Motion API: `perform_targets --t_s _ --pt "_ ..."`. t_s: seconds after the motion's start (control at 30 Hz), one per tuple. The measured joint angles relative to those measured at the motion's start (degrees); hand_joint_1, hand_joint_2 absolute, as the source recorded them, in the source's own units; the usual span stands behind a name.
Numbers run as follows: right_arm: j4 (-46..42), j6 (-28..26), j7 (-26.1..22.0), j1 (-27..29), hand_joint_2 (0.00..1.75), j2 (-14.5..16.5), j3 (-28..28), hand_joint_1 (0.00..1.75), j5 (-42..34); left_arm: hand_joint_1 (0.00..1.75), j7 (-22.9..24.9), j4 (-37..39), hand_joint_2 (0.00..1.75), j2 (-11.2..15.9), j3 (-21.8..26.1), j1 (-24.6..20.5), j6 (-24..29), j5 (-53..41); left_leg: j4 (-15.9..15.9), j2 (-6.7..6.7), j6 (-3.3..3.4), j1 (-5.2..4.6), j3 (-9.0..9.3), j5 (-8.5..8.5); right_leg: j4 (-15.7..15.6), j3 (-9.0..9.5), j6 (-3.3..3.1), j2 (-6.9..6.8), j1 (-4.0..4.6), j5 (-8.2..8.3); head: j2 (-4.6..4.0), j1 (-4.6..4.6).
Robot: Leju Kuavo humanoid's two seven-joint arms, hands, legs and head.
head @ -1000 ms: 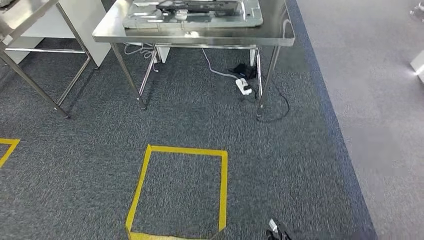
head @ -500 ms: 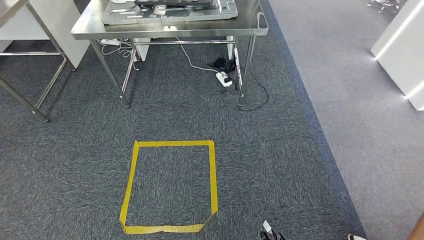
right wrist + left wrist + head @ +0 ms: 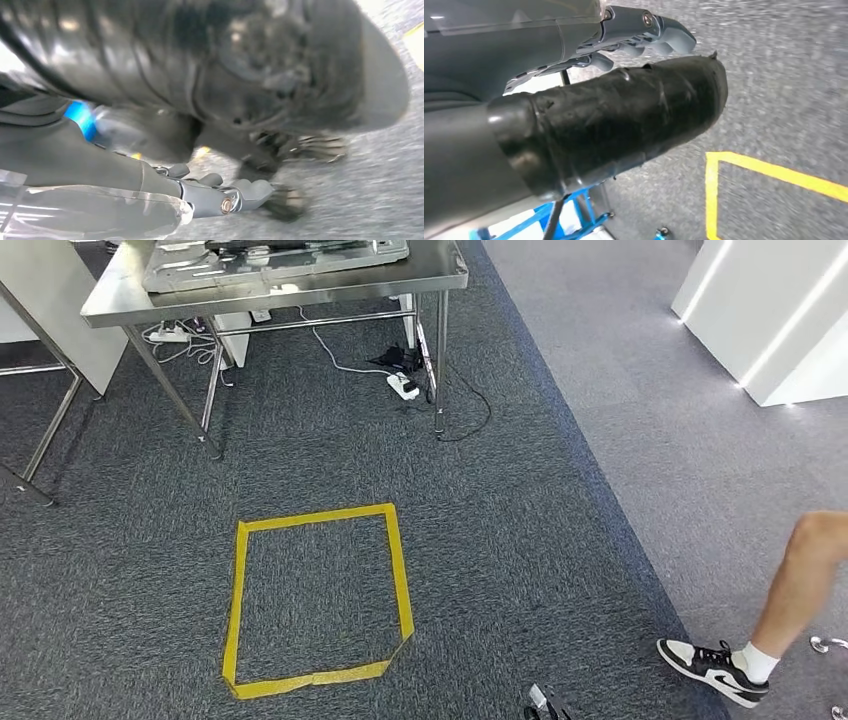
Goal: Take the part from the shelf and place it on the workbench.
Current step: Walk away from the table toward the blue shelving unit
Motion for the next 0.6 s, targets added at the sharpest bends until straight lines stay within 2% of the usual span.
perform_targets --t_s 0.07,0.1,0.13,0.17,0.2,0.23,0.27,0.33,0.37,0.43,0.47,0.5,0.53,0.6 --pt "-0.01 -0.11 -0.06 0.14 0.0 -0.22 0.95 0.0 -0.68 0.0 0.01 -0.01 0.0 -0.02 -0.02 0.15 -0.06 -0.06 5.55 -2.22 -0.68 0.24 -1.53 -5.63 0.09 -1.55 -0.64 0.68 -0.03 1.29 0.0 -0.1" --pt "-0.04 -0.15 -0.11 0.15 0.0 -0.35 1.4 0.0 -1.04 0.0 0.01 -0.02 0.0 -0.02 -0.04 0.26 -0.08 -0.07 9.02 -2.71 -0.79 0.29 -2.16 -7.88 0.21 -2.45 -0.81 1.17 0.03 1.94 0.0 -0.11" --pt "-0.08 -0.17 -0.17 0.12 0.0 -0.41 1.84 0.0 -1.39 0.0 0.04 -0.02 0.0 -0.02 -0.06 0.33 -0.11 -0.08 11.79 -2.89 -0.81 0.32 -2.39 -8.79 0.4 -3.33 -0.85 1.73 0.09 2.57 0.0 -0.1" --pt "-0.11 -0.17 -0.21 0.12 0.0 -0.45 2.27 0.0 -1.67 0.0 0.05 -0.02 0.0 -0.01 -0.08 0.36 -0.14 -0.08 13.14 -2.98 -0.72 0.33 -1.98 -8.29 0.66 -4.26 -0.81 2.29 0.15 3.15 0.0 -0.11" --pt "-0.14 -0.19 -0.23 0.14 0.0 -0.49 2.68 0.0 -1.89 0.0 0.07 -0.02 0.0 -0.01 -0.09 0.34 -0.16 -0.09 12.64 -3.06 -0.54 0.33 -0.76 -6.74 0.96 -5.15 -0.73 2.79 0.19 3.67 0.0 -0.11" --pt "-0.15 -0.19 -0.23 0.16 0.0 -0.54 3.07 0.0 -2.08 0.0 0.08 -0.02 0.0 -0.01 -0.09 0.3 -0.17 -0.1 10.45 -3.34 -0.25 0.33 1.25 -4.93 1.28 -5.98 -0.61 3.26 0.21 4.14 0.0 -0.11" --pt "-0.22 -0.2 -0.23 0.17 0.0 -0.58 3.43 0.0 -2.25 0.0 0.08 -0.02 0.0 0.04 -0.1 0.25 -0.17 -0.11 6.89 -4.14 0.17 0.3 3.89 -3.86 1.58 -6.78 -0.46 3.68 0.2 4.59 0.0 -0.12" --pt "-0.39 -0.21 -0.28 0.1 0.0 -0.69 4.0 0.0 -2.61 0.0 0.08 -0.02 0.0 0.14 -0.11 0.18 -0.18 -0.17 -0.48 -5.78 0.9 0.18 8.74 -3.92 1.93 -7.82 0.04 4.44 0.21 5.51 0.0 -0.09" --pt "-0.48 -0.23 -0.32 0.06 0.0 -0.73 4.24 0.0 -2.8 0.0 0.08 -0.02 0.0 0.19 -0.12 0.14 -0.19 -0.23 -2.75 -6.27 1.13 0.06 10.04 -4.5 1.9 -8.15 0.38 4.79 0.17 6.04 0.0 -0.09" --pt "-0.51 -0.31 -0.39 0.08 0.0 -0.93 4.77 0.0 -3.25 0.0 0.08 -0.02 0.0 0.17 -0.14 -0.02 -0.23 -0.35 -4.3 -5.69 1.44 0.09 10.34 -4.34 1.71 -8.61 1.19 5.48 0.16 7.06 0.0 -0.07" --pt "-0.54 -0.36 -0.4 0.15 0.0 -1.1 5.09 0.0 -3.44 0.0 0.08 -0.02 0.0 0.15 -0.16 -0.17 -0.26 -0.39 -4.68 -5.12 1.69 0.21 10.1 -3.78 1.98 -8.96 1.54 5.28 0.23 6.82 0.0 -0.05" --pt "-0.57 -0.39 -0.39 0.21 0.0 -1.26 5.38 0.0 -3.58 0.0 0.08 -0.03 0.0 0.13 -0.18 -0.28 -0.28 -0.42 -5.08 -4.56 1.98 0.33 9.75 -3.15 2.91 -9.45 1.83 4.74 0.31 5.6 0.0 0.15" --pt "-0.6 -0.42 -0.39 0.25 0.0 -1.4 5.68 0.0 -3.65 0.0 0.08 -0.03 0.0 0.1 -0.2 -0.28 -0.31 -0.44 -5.38 -3.92 2.35 0.43 9.19 -2.48 4.81 -10.16 2.02 3.98 0.36 3.35 0.0 0.37" --pt "-0.69 -0.44 -0.41 0.21 0.0 -1.45 6.23 0.0 -3.75 0.0 0.08 -0.04 0.0 0.08 -0.24 -0.12 -0.33 -0.47 -5.2 -2.78 2.79 0.16 7.8 -1.47 10.85 -11.72 2.23 2.72 0.26 -2.17 0.0 0.72"
